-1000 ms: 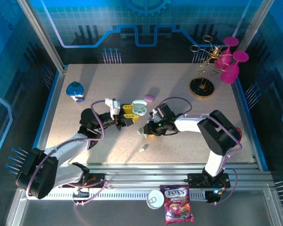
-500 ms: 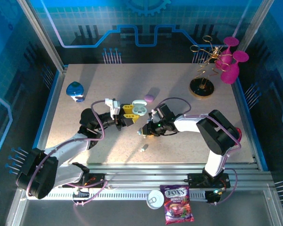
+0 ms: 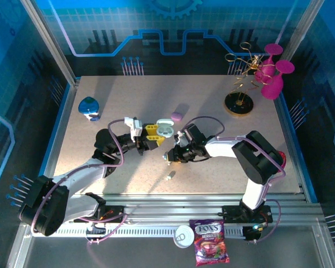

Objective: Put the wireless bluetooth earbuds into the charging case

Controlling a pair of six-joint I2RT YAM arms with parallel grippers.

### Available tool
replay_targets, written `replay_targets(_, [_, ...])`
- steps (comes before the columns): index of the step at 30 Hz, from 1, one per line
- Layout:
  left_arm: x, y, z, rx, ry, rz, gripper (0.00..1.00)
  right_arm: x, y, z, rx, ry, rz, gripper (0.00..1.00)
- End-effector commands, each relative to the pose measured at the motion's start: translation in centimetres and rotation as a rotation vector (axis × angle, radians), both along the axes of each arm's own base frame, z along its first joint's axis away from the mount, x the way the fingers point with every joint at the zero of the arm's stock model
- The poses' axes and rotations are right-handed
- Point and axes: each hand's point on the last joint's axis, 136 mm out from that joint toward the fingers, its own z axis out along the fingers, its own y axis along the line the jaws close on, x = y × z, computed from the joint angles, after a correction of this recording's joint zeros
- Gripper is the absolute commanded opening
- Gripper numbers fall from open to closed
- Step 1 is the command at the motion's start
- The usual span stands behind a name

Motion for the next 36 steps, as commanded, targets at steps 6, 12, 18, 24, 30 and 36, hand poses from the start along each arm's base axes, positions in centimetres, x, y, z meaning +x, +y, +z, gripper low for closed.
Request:
replay_targets(6, [-0.5, 0.2, 0.3, 0.0, -0.052, 0.0, 0.2, -0.7, 1.0, 0.9, 0.036, -0.013, 0.047, 0.27])
replay_targets(12, [-0.4, 0.3, 0.4, -0.001, -0.054, 0.003, 0.2, -0.7, 1.3, 1.0, 0.047, -0.016, 0.058, 0.27])
replay_targets(18, [-0.3, 0.2, 0.3, 0.001, -0.052, 0.003, 0.2, -0.5, 1.5, 1.0, 0.055, -0.022, 0.054, 0.29])
replay_targets(24, [-0.3, 0.2, 0.4, 0.001, -0.054, 0.002, 0.2, -0.5, 1.4, 0.4, 0.034, -0.005, 0.046, 0.3])
replay_targets(30, [-0.3, 0.2, 0.3, 0.002, -0.053, 0.001, 0.2, -0.4, 1.4, 0.1, -0.011, -0.001, 0.048, 0.3])
replay_targets(36, [-0.4, 0.2, 0.4, 0.001, -0.055, 0.001, 0.2, -0.7, 1.1, -0.9, -0.09, 0.01, 0.052, 0.28])
